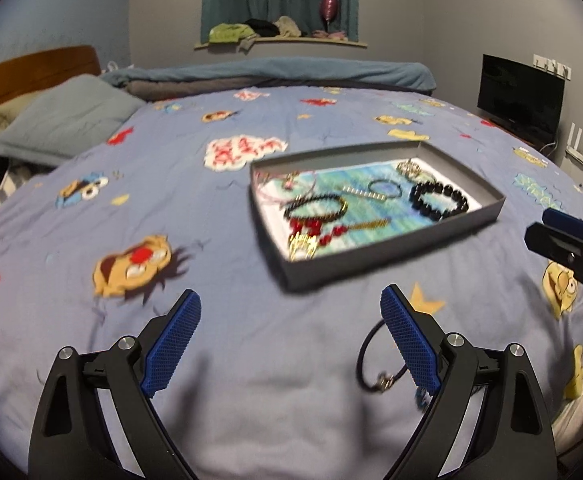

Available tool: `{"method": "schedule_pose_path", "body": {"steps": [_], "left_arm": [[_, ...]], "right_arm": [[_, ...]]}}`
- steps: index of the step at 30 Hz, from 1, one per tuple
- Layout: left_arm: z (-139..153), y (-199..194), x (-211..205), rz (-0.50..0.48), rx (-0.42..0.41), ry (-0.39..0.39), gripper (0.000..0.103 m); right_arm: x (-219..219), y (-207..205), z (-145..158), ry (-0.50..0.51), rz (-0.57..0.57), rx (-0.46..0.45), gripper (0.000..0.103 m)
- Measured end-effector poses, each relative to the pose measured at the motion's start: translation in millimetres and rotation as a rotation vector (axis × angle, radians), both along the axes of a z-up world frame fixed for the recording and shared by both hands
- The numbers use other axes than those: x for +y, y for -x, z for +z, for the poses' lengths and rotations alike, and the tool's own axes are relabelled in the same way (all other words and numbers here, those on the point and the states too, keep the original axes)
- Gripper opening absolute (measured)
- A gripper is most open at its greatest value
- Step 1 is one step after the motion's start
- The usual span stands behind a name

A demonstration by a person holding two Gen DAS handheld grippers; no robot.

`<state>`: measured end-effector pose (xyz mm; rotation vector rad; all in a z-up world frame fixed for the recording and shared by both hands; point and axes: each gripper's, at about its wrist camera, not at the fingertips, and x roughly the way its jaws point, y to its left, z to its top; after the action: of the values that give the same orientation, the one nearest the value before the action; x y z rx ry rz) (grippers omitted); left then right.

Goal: Organize jewelry
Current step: 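Move both open tools back to the black hair tie and blue bracelet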

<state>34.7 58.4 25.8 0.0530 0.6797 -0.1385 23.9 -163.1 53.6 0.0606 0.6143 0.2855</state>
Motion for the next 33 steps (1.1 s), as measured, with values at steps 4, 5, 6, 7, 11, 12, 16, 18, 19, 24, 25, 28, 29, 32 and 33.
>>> {"method": "schedule_pose_path", "body": {"steps": [4, 5, 6, 7, 11, 12, 16, 18, 19, 24, 25, 28, 29, 32, 33], "left_arm": [[-9.1, 6.4, 5.8, 0.018, 0.006, -0.005, 0.091], [-11.6, 8.4, 7.3, 0.024, 0.005, -0.009, 0.091], [-14.0, 10.0, 8.5, 0.028, 0.003, -0.012, 0.091], [-16.4, 11.1, 9.6, 0.032, 0.001, -0.012, 0.091], [-22.5, 16.1, 12.6, 0.034, -0.007, -0.014, 0.091], [-23.1, 17.1, 11.9, 0.030, -0.011, -0.016, 0.091], [-27.4, 24.1, 6.9, -0.014, -0.027, -0.026, 0.091], [-29.8, 24.0, 2.8, -0.031, -0.017, -0.020, 0.091], [-31.3, 24.6, 0.4, -0.045, -0.012, -0.015, 0.091], [-32.4, 28.2, -12.4, -0.097, -0.020, -0.018, 0.091], [-32.8, 27.8, -14.3, -0.098, -0.021, -0.022, 0.091], [-34.2, 25.9, -17.1, -0.106, -0.019, -0.026, 0.091], [-34.5, 25.5, -17.2, -0.107, -0.018, -0.024, 0.091], [-34.9, 23.5, -19.8, -0.117, -0.014, -0.010, 0.090], [-35.0, 23.3, -21.3, -0.126, -0.013, -0.006, 0.090]], "right_arm": [[0.5, 6.4, -14.1, -0.005, 0.010, 0.008, 0.088], [1.5, 8.0, -17.6, 0.000, 0.015, 0.010, 0.088], [2.2, 9.5, -20.7, 0.004, 0.020, 0.011, 0.088], [3.4, 11.6, -24.3, 0.008, 0.027, 0.011, 0.088], [10.2, 19.9, -32.1, 0.034, 0.065, -0.002, 0.088], [12.4, 23.1, -33.6, 0.049, 0.079, -0.012, 0.088], [20.3, 31.0, -40.1, 0.093, 0.126, -0.027, 0.088], [23.2, 33.3, -43.8, 0.101, 0.151, -0.018, 0.088], [24.2, 34.1, -45.8, 0.099, 0.169, -0.011, 0.088], [26.4, 35.8, -54.7, 0.112, 0.208, 0.015, 0.088], [26.8, 36.0, -56.3, 0.114, 0.213, 0.019, 0.088], [28.5, 37.1, -58.6, 0.116, 0.230, 0.027, 0.085], [29.1, 37.3, -58.8, 0.117, 0.234, 0.026, 0.081], [32.0, 37.1, -61.2, 0.124, 0.248, 0.036, 0.068], [32.9, 37.6, -62.0, 0.126, 0.253, 0.040, 0.064]]}}
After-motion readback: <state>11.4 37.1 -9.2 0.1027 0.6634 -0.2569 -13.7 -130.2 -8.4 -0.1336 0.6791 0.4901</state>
